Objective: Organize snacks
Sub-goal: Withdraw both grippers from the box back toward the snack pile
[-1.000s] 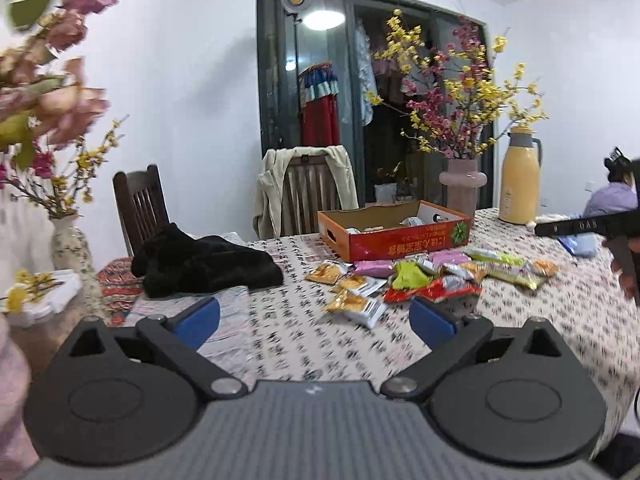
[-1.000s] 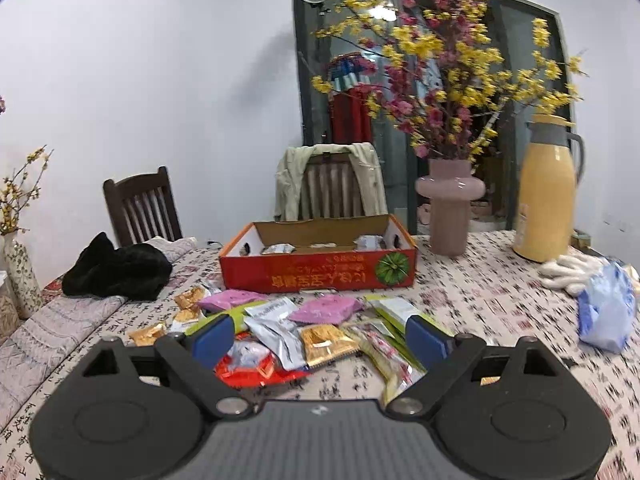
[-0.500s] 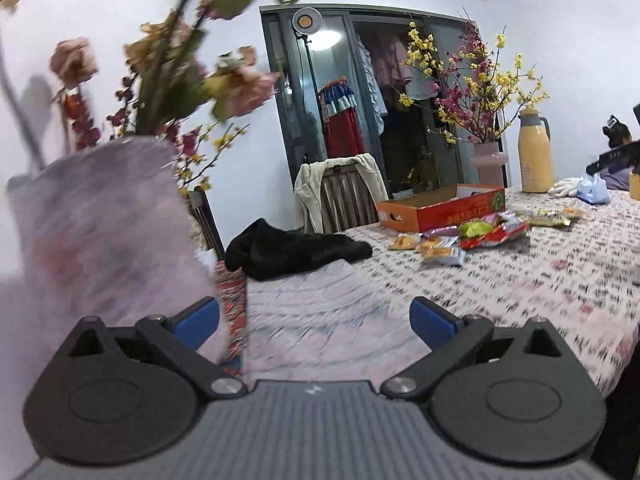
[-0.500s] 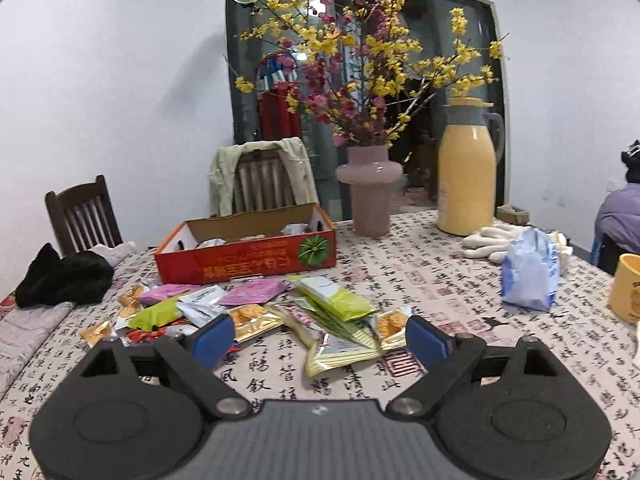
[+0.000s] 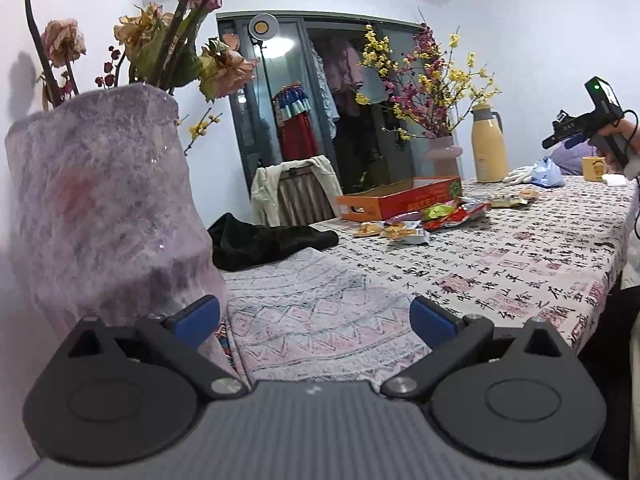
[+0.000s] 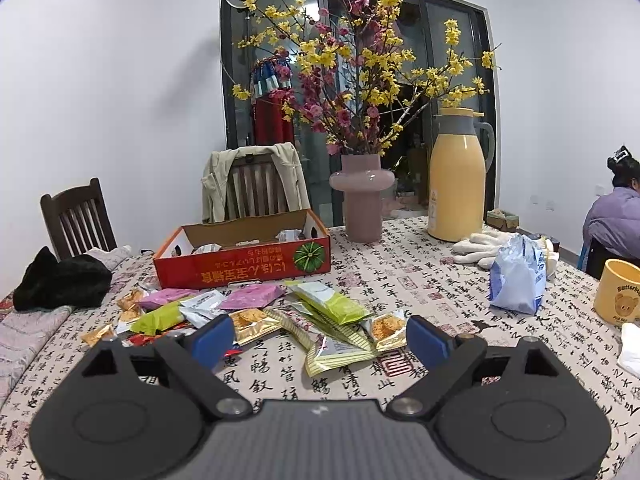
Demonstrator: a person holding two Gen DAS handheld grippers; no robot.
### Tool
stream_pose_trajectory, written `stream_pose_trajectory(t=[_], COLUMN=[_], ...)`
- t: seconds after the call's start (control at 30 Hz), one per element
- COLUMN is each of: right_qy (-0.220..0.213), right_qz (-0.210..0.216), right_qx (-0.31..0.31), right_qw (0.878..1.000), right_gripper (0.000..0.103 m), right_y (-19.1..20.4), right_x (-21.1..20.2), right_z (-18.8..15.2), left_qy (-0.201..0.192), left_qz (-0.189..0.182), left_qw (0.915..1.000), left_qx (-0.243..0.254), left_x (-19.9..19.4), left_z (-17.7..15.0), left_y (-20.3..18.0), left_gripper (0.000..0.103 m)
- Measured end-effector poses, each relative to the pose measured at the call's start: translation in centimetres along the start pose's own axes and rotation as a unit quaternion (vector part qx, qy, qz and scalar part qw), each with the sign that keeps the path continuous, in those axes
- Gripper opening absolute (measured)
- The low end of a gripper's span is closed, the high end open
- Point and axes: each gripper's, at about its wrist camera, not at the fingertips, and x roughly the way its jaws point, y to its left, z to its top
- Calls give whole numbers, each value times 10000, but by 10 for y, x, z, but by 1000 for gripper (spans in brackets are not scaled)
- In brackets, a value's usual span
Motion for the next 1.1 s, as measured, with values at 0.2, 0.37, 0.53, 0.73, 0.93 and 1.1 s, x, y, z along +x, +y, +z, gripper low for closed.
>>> stream_pose_trajectory(t=[0.2, 0.37, 0.53, 0.73, 0.93, 1.1], right_qy=[-4, -41, -79, -116, 59, 463], right_qz=[110, 174, 170, 336, 683, 1009], right_qx=[24, 53, 170, 126, -114, -153], right_qw=[9999, 9998, 9997, 9993, 9976, 9937], right_gripper=[93, 93, 93, 103, 103, 103], right_y=[4, 0, -15, -30, -48, -63], right_x=[-2, -6, -12, -18, 2, 43], right_z=[-1, -2, -5, -8, -16, -19], left_qy=[-199, -142, -213, -225, 230, 514], left_qz=[298, 487, 485, 253, -1, -37], left_qw=[9992, 9986, 9985, 9992, 9996, 9987], left_qx=[202, 139, 134, 194, 148, 56], left_x=[0, 0, 1, 23, 76, 127], left_z=[6, 16, 30, 49, 70, 86], left_y=[-6, -8, -31, -74, -115, -141], left_gripper=[103, 103, 103, 103, 103, 103])
